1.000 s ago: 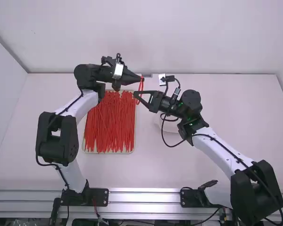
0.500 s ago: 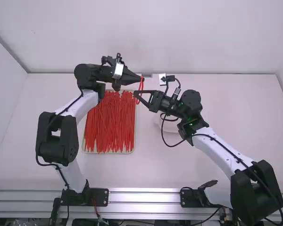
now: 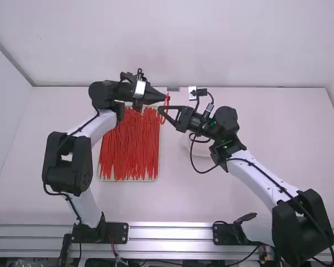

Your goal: Fasten the cable tie

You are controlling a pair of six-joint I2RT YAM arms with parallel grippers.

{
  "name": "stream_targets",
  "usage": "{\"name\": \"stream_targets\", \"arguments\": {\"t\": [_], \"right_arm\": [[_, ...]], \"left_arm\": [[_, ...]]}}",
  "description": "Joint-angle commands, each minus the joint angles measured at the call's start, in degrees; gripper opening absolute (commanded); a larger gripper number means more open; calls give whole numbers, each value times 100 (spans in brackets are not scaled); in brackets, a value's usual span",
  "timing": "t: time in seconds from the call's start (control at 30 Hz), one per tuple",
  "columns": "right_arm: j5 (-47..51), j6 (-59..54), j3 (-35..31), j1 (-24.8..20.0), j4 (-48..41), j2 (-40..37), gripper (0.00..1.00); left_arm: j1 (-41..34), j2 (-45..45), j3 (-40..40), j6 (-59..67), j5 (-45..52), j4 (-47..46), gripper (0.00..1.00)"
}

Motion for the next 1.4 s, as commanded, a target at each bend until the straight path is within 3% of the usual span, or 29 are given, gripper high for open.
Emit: {"name": "stream_targets", "arguments": {"t": [0.0, 0.1, 1.37], "right_arm": [[74, 4, 175, -17, 59, 11, 0], [72, -35, 175, -13, 57, 11, 0], [221, -48, 186, -439, 232, 11, 0]], "left_arm": [[-39, -9, -83, -337, 37, 267, 1], [-37, -9, -85, -730, 35, 667, 1], [-164, -96, -85, -1054, 37, 667, 1]]}}
